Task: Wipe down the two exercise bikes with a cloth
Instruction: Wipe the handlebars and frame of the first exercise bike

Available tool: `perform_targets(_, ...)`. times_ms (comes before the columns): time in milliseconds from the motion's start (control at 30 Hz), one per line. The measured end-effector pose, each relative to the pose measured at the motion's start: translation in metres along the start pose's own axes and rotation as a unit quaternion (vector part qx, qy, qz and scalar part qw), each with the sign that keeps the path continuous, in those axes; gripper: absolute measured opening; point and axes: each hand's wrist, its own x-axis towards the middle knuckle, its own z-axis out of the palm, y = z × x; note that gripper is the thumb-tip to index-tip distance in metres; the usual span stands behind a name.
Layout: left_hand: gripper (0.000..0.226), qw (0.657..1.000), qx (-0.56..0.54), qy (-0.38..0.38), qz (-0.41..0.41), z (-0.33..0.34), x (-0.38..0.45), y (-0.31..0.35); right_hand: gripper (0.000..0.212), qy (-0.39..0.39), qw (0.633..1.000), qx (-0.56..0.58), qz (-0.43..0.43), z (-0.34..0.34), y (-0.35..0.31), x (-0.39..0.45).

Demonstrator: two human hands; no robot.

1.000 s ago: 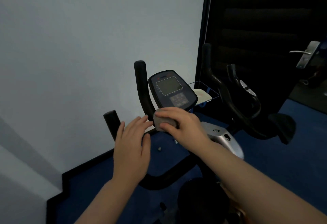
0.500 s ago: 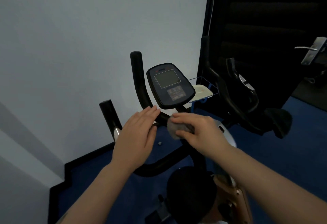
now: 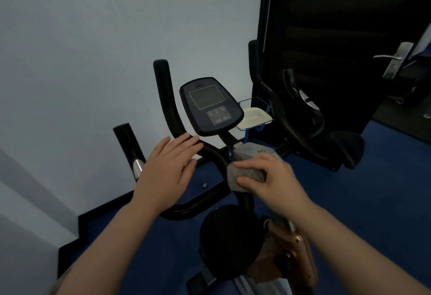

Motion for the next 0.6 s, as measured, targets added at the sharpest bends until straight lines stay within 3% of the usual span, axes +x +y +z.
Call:
perform_targets(133,0.042,0.990,-0.123,0.012,-0.069,0.010,0.006,0.022,0.033,0.042,0.998,0.052,-0.007,0.004,-0.020,0.029)
perform_targets(300,0.041,0.987,-0.153,-0.019,-0.040,0.034,-0.006,0.043,0.033,0.024,0.998,0.058,0.007,0.011,-0.002,-0.011)
perform_targets(467,0.044,0.980,-0.192,-0.004,-0.051,0.035,-0.004,0.041,0.031,-0.053,0.998,0.006,-0.032,-0.021,0.005,-0.024)
perform_targets(600,0.045,0.985,-0.168,-0.011,-0.043,0.035,-0.004,0.041,0.032,0.021,0.999,0.018,-0.027,-0.001,-0.016,-0.005)
